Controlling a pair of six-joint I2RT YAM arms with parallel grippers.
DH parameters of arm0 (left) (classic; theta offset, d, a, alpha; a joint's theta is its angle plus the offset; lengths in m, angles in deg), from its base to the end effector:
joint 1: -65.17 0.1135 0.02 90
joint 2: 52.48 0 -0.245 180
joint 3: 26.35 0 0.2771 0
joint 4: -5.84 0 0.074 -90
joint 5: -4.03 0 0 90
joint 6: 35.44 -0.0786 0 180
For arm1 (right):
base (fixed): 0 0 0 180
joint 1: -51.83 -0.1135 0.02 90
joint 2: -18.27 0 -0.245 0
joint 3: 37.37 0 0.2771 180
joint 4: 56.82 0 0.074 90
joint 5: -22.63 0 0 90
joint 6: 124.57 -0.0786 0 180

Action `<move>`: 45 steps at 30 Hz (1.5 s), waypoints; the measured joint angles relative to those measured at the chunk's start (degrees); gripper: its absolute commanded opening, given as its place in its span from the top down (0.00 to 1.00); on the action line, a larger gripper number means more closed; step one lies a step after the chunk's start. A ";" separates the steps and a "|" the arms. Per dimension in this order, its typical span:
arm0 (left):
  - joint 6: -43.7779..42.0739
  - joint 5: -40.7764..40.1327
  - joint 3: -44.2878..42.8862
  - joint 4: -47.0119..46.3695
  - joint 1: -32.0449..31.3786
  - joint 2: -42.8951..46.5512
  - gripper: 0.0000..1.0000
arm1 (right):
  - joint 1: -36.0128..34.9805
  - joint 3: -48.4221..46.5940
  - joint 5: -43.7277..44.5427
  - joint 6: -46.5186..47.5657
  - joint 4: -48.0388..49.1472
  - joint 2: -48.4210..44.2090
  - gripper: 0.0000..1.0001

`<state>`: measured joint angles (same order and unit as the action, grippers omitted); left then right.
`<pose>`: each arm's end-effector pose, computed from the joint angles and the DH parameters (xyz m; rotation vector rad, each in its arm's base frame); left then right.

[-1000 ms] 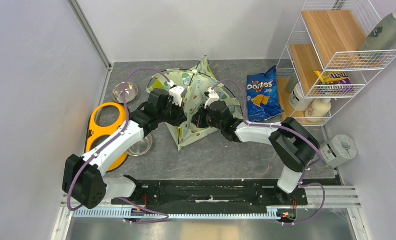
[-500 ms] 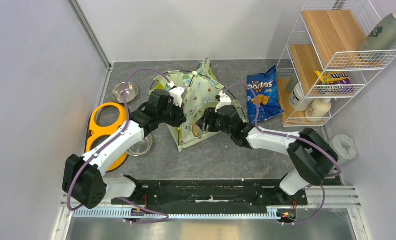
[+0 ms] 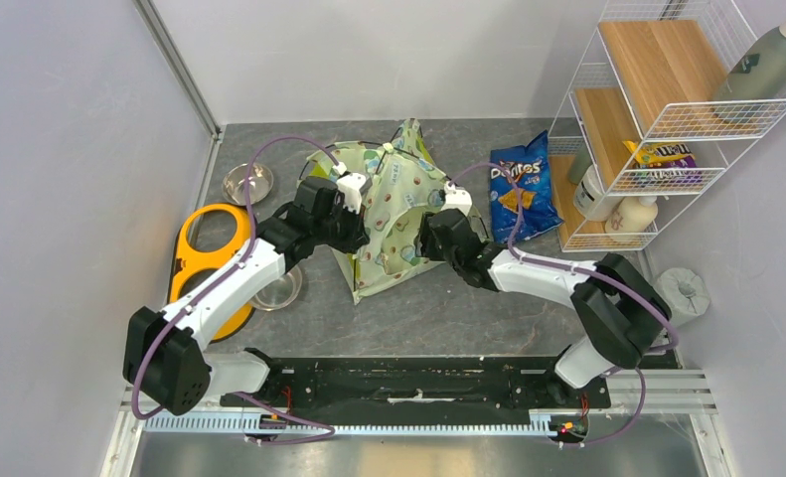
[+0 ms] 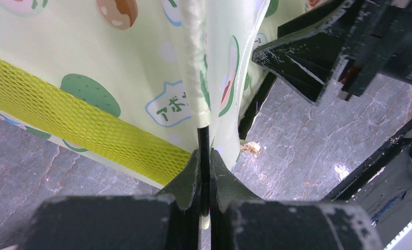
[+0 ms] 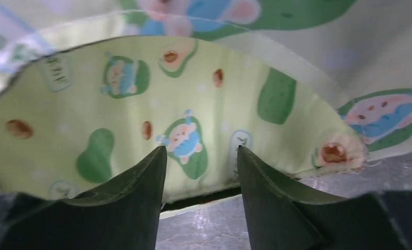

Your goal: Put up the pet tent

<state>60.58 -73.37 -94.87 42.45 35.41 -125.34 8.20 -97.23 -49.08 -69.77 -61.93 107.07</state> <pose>0.2848 -0.1826 0.2279 0.5939 2.2550 -0.5711 0.2924 0.2447 0.1411 0.0254 2.1666 0.4596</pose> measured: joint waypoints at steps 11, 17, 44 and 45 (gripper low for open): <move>-0.02 -0.02 -0.37 0.74 0.00 -0.57 0.98 | -0.07 -8.04 9.11 4.17 -4.72 14.47 0.47; -0.02 -0.33 -1.09 1.42 0.00 -1.77 0.98 | -0.52 -11.02 16.68 7.43 -6.25 17.77 0.52; -0.15 -0.46 -3.72 5.44 -0.02 -2.84 0.98 | -0.35 1.97 -32.72 13.68 1.29 -5.60 0.43; -0.15 -0.44 -3.72 5.44 -0.02 -2.82 0.98 | -0.55 1.97 -34.16 14.14 1.88 -5.60 0.43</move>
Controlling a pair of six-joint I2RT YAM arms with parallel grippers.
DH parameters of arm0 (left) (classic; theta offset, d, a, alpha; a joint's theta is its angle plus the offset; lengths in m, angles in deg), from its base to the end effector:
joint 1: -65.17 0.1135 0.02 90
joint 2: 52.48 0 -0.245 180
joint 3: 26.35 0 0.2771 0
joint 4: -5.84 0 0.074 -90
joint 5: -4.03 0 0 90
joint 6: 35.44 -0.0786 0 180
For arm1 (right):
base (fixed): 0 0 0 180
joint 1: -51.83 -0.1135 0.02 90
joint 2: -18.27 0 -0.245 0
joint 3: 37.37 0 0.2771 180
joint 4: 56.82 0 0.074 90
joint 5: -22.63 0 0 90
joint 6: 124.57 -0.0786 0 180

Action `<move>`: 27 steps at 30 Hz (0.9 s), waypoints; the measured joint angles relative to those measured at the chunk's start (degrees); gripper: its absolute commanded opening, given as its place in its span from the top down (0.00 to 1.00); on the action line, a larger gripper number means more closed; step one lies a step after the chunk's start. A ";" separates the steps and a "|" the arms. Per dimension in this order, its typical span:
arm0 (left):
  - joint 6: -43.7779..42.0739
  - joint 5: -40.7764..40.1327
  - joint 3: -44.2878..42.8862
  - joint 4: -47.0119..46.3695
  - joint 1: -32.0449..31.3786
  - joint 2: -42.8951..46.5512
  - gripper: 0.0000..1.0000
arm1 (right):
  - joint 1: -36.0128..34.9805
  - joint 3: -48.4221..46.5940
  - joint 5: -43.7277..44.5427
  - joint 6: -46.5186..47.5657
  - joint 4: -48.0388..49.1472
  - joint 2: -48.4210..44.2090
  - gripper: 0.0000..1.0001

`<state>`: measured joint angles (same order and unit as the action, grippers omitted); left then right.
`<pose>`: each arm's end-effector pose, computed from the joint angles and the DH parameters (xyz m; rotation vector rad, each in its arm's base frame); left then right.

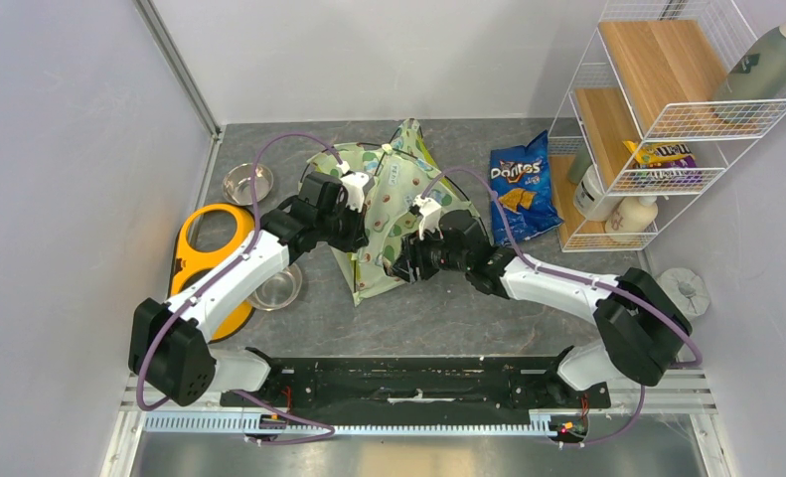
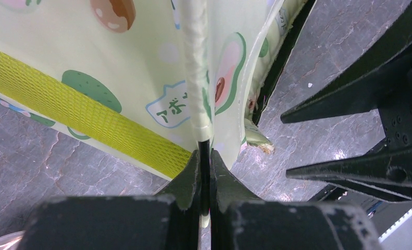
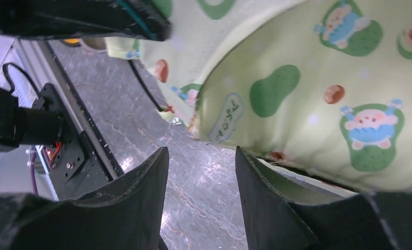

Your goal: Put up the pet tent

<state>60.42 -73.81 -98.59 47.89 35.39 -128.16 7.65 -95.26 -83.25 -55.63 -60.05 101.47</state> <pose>0.2884 -0.1841 0.2267 0.6019 2.3347 -0.5459 0.2524 0.2753 0.1668 -0.6174 2.1114 0.9601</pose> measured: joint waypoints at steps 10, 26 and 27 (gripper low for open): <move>-0.26 0.48 0.00 0.17 0.00 0.11 0.98 | -0.79 -1.57 -1.09 2.80 3.02 3.89 0.75; -0.28 3.45 -0.76 0.31 0.02 0.61 0.98 | -1.09 -2.95 4.76 -13.35 14.91 15.45 1.00; -0.28 3.85 -0.83 0.33 0.02 0.76 0.98 | -1.07 -3.06 3.91 -14.97 16.28 17.14 1.00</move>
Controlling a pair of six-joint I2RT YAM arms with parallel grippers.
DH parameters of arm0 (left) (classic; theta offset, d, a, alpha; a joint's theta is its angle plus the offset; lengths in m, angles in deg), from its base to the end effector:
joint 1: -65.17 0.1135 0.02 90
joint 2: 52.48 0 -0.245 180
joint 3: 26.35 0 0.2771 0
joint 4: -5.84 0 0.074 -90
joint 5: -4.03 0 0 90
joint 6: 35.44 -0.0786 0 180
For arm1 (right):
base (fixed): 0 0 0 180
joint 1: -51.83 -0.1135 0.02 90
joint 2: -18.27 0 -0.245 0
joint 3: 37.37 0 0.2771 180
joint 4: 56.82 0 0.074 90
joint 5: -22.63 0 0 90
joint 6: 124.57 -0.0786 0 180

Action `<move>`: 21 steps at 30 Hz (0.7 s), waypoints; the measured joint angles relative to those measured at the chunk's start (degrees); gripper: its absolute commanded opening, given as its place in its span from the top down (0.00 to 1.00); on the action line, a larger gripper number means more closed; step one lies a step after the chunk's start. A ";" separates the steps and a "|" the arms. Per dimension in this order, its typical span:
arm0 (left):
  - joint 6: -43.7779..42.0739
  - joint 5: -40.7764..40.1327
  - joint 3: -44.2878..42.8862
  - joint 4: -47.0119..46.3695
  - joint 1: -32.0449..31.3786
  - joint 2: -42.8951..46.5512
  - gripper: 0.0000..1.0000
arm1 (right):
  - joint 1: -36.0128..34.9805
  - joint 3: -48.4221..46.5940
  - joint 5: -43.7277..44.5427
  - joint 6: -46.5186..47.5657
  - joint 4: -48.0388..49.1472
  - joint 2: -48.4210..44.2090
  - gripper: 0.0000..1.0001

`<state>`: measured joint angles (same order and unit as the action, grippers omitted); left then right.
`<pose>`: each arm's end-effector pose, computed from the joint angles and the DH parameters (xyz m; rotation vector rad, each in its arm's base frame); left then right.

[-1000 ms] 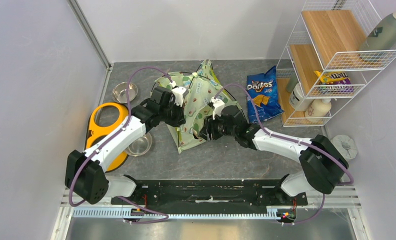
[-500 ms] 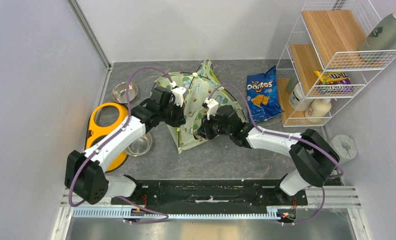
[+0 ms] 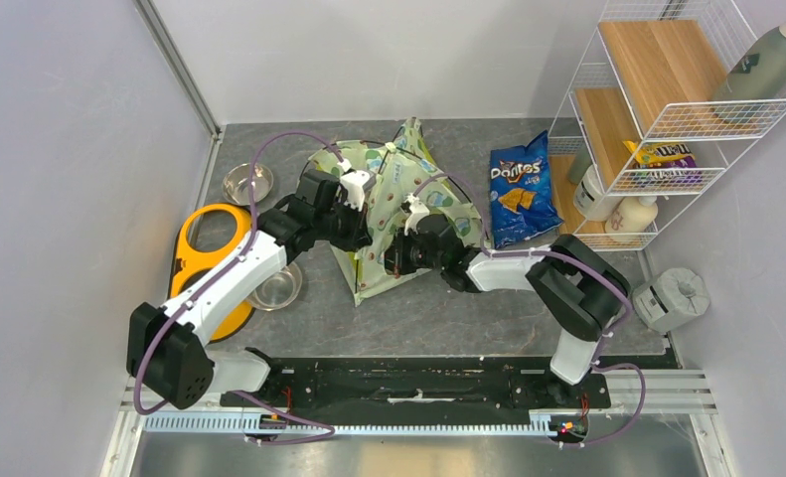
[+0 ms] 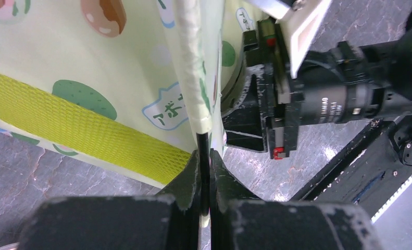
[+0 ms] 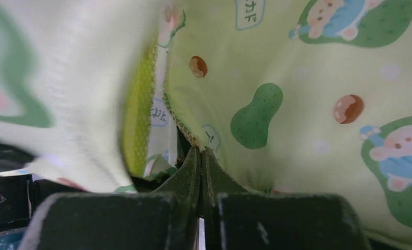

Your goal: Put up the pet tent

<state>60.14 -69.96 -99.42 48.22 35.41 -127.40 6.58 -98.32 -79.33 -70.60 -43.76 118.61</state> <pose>0.2847 -0.1878 0.2368 0.6389 2.3058 -0.6261 0.2795 0.3050 0.1117 -0.3193 2.1802 1.0639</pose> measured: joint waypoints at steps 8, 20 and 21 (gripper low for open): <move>0.02 0.63 -0.04 0.02 0.07 0.83 0.98 | -0.20 0.94 -0.35 -5.09 2.71 1.75 0.75; 0.02 0.31 -0.28 0.07 -0.02 1.46 0.98 | -0.50 6.03 12.26 -2.91 -8.17 -16.09 0.31; 0.00 -0.11 -0.59 0.09 -0.02 1.46 0.98 | -0.50 6.03 13.57 -2.01 -9.27 -18.75 0.30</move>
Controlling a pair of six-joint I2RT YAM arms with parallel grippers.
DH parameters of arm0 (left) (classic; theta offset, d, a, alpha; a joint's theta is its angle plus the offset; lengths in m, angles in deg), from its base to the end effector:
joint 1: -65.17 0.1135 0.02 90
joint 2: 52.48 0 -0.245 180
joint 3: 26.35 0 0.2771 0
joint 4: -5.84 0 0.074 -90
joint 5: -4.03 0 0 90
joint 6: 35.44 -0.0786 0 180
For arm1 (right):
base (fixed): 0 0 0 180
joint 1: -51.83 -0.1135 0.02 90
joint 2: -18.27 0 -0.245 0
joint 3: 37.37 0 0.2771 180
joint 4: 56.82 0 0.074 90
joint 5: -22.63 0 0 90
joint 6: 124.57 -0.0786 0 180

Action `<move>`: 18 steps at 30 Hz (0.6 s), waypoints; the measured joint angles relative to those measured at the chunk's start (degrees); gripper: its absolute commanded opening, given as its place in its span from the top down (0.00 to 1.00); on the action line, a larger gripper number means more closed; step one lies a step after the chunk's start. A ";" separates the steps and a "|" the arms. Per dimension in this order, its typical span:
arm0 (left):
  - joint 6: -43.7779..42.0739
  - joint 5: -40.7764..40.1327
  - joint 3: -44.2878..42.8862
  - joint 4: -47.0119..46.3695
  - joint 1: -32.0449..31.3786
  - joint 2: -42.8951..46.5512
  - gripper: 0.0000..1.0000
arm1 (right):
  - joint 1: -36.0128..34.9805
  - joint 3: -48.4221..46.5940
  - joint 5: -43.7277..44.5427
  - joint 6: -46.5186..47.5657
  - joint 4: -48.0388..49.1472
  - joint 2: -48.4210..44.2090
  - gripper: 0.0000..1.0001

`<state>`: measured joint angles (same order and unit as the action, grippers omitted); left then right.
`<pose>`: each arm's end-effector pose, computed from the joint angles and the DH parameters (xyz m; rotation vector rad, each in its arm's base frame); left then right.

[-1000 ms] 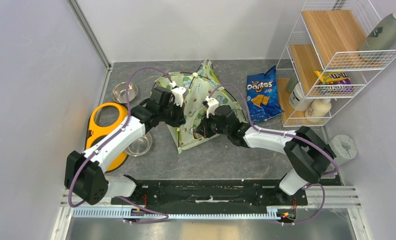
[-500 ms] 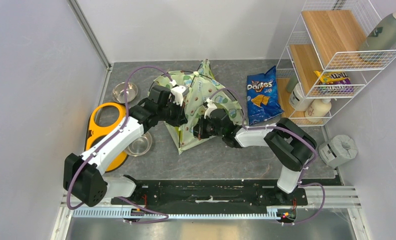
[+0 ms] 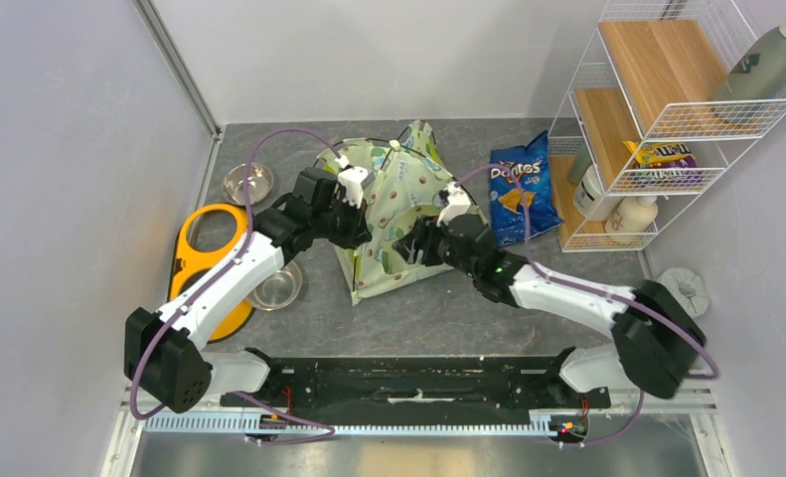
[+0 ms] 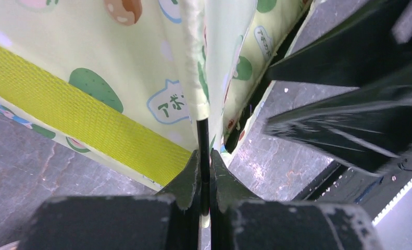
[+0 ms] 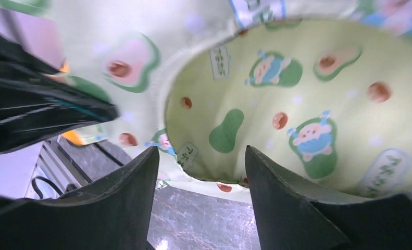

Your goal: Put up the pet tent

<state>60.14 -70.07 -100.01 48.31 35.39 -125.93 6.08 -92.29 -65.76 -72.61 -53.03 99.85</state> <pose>0.2827 -0.1866 0.2488 0.6355 2.2706 -0.6294 0.2614 0.2652 0.1722 -0.1210 2.0856 0.9037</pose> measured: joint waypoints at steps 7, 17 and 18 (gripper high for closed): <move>-1.92 -2.89 -2.78 -0.66 -0.22 0.33 0.98 | 0.00 -0.22 6.40 5.40 -6.73 -13.33 0.28; -9.14 -3.82 -1.79 -4.55 -0.22 9.79 0.98 | 0.00 -6.47 10.97 9.94 -17.09 -20.13 0.26; -9.55 -3.80 -1.40 -5.66 -0.22 10.91 0.98 | 0.00 -7.41 10.99 10.43 -17.84 -20.59 0.26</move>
<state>50.59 -73.87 -101.41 42.64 35.17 -115.03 6.08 -99.70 -54.77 -62.19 -70.87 79.26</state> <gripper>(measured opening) 0.064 0.733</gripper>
